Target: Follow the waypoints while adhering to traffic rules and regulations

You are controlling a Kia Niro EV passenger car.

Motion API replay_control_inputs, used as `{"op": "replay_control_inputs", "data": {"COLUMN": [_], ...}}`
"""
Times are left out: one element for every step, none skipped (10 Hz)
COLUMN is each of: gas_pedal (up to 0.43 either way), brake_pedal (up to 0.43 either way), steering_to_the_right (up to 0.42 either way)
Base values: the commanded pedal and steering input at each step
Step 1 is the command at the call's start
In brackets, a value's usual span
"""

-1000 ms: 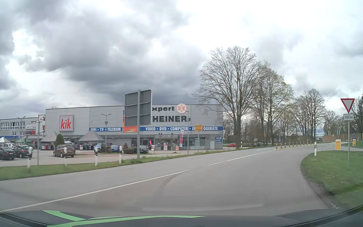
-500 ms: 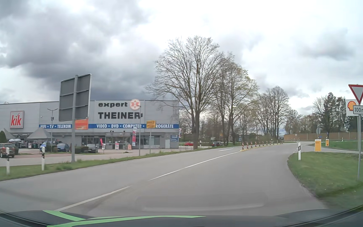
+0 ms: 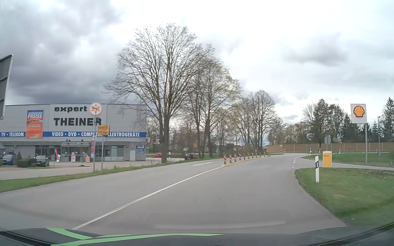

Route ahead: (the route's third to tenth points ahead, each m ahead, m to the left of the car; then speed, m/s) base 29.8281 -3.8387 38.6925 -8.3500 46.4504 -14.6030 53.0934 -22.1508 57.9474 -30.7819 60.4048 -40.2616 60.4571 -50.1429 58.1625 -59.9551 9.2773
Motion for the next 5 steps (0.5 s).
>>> {"op": "replay_control_inputs", "data": {"gas_pedal": [0.28, 0.28, 0.28, 0.28, 0.28], "brake_pedal": [0.0, 0.0, 0.0, 0.0, 0.0], "steering_to_the_right": [0.139, 0.13, 0.122, 0.11, 0.094]}}
